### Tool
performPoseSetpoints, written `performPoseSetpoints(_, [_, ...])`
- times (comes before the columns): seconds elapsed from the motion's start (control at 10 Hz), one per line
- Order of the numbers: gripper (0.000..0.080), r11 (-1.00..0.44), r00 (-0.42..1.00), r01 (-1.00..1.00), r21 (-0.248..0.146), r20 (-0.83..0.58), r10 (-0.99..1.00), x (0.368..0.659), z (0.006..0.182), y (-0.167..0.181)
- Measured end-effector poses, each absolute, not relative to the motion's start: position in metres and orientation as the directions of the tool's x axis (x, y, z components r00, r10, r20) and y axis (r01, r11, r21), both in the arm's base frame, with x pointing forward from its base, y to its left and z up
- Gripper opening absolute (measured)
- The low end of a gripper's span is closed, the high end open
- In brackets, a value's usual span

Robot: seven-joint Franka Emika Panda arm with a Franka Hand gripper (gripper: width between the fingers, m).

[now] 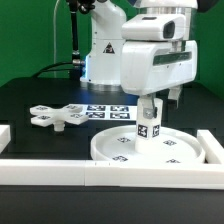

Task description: Assemble round table

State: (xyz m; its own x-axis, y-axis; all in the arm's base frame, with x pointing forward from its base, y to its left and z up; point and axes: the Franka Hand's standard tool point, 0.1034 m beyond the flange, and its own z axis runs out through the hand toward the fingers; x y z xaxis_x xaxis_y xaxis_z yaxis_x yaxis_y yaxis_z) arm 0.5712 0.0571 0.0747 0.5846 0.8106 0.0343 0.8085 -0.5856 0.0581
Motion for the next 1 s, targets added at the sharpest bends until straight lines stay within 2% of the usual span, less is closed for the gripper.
performPoseSetpoints(0.2, [0.0649,-0.509,0.509,0.858,0.061,0.028,0.860,0.571,0.074,0.054])
performPoseSetpoints(0.4, [0.0649,-0.371,0.371,0.926,0.070,0.012,0.929,0.572,0.074,0.052])
performPoseSetpoints(0.5, [0.0649,-0.167,0.169,0.982,0.089,-0.023,0.985,0.574,0.075,0.048])
performPoseSetpoints(1.0, [0.0649,0.252,-0.241,0.965,0.077,-0.127,0.962,0.575,0.073,0.046])
